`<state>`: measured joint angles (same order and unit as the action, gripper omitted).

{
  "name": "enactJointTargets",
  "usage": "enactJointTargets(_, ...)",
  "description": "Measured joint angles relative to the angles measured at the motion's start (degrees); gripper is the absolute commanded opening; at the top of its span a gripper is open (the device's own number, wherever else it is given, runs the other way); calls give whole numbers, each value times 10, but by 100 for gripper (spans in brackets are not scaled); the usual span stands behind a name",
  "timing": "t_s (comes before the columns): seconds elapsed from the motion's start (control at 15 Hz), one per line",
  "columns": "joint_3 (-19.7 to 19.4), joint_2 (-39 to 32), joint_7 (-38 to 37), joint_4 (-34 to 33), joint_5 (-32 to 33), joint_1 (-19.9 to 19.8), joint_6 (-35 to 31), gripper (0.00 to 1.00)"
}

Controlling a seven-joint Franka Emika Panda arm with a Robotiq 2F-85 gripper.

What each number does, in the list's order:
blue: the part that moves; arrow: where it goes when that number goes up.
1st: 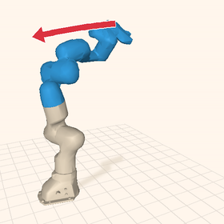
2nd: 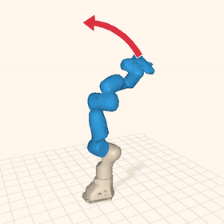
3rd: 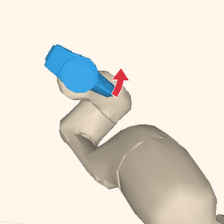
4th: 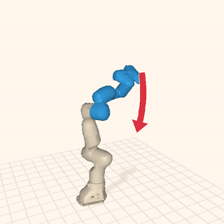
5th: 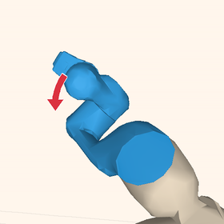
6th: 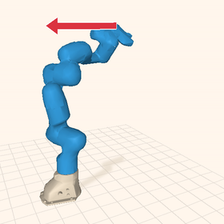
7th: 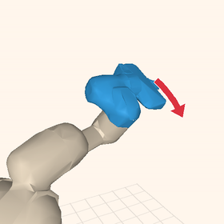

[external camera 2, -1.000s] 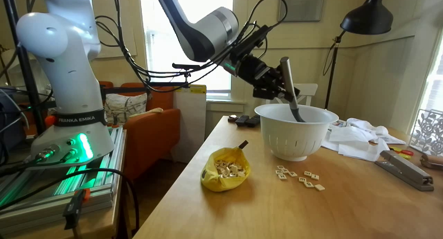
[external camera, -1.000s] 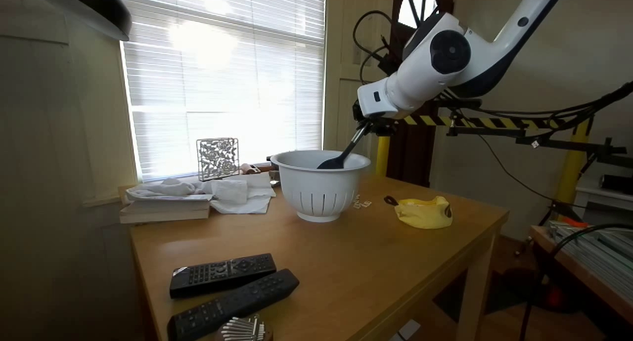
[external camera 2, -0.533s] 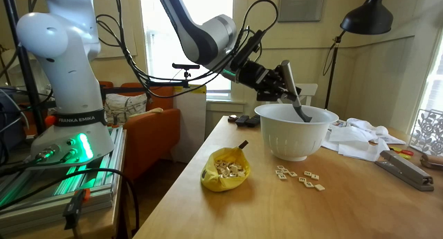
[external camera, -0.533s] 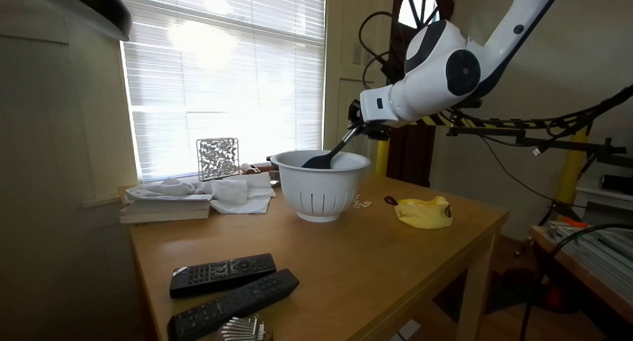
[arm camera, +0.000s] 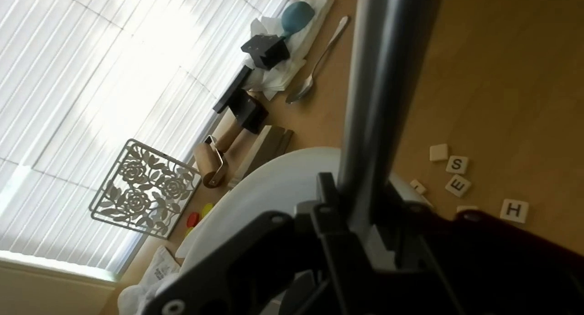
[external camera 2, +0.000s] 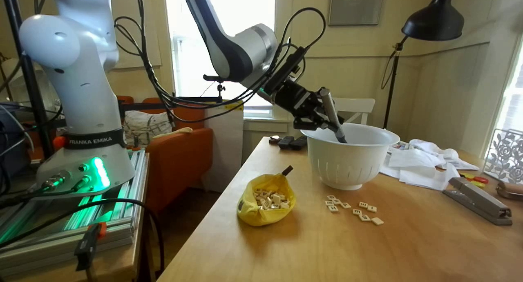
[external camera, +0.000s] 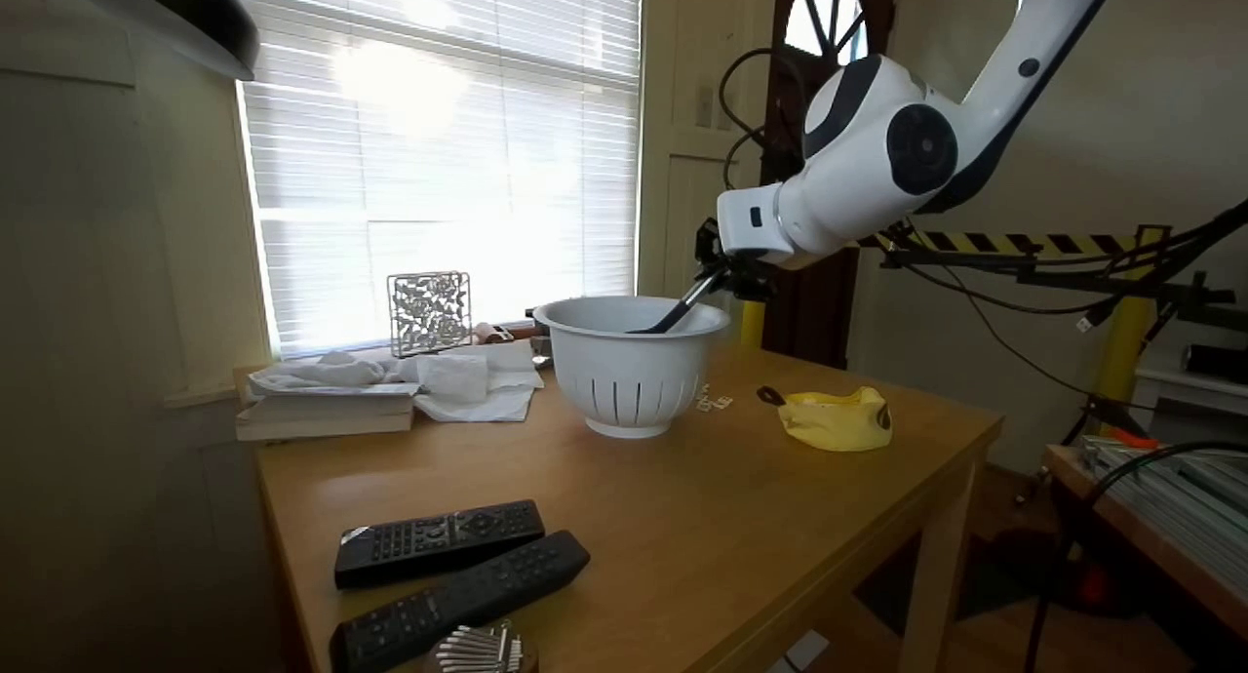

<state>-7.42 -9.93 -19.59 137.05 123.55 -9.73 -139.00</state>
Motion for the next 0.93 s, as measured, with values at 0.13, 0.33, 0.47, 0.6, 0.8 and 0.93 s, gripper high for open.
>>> enactJointTargets(0.13,-1,4,27,-2,-60,-2,-28,6)
enactJointTargets(0.33,-4,15,96,-8,-160,-7,-60,6)
enactJointTargets(0.47,-9,21,149,-9,-205,-8,-67,6)
enactJointTargets(0.6,-13,27,196,-11,-235,-8,-67,6)
enactJointTargets(0.8,-18,32,248,-13,-247,-8,-55,6)
enactJointTargets(0.93,-18,33,263,-15,-247,-8,-37,6)
